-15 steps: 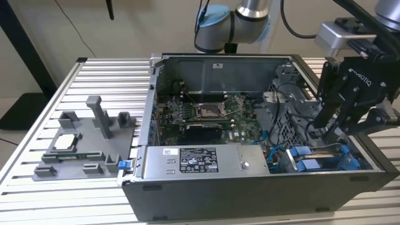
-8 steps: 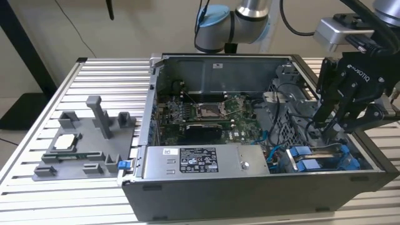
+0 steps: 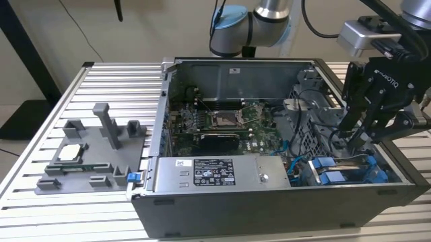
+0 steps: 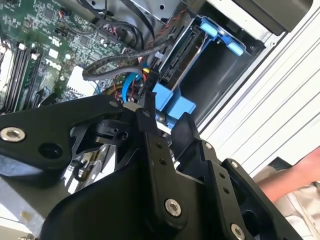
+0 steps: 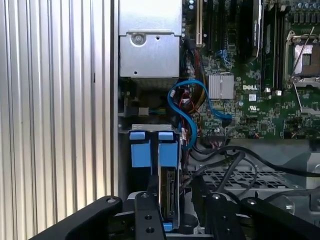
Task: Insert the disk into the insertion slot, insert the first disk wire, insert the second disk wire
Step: 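Insert the disk into the insertion slot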
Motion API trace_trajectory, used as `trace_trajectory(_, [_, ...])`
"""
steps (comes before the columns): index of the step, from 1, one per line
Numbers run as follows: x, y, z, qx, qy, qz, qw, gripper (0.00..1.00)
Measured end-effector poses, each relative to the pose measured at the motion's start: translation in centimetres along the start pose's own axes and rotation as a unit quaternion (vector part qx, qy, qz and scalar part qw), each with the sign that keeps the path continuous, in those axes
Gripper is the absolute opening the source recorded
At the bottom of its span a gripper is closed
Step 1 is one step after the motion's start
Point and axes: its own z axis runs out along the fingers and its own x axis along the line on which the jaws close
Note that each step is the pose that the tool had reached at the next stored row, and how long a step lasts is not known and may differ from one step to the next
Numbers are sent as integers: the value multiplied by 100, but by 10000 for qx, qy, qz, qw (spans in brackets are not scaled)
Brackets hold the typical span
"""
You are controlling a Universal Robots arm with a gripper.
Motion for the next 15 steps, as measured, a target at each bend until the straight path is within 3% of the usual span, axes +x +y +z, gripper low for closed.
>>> trace_trajectory(7, [-54, -18, 20, 55, -91, -3, 9999, 100])
trace_trajectory(12, [-83, -21, 69, 87, -122, -9, 9999, 100])
trace_trajectory(15, [-92, -22, 84, 138, -140, -25, 9998, 100])
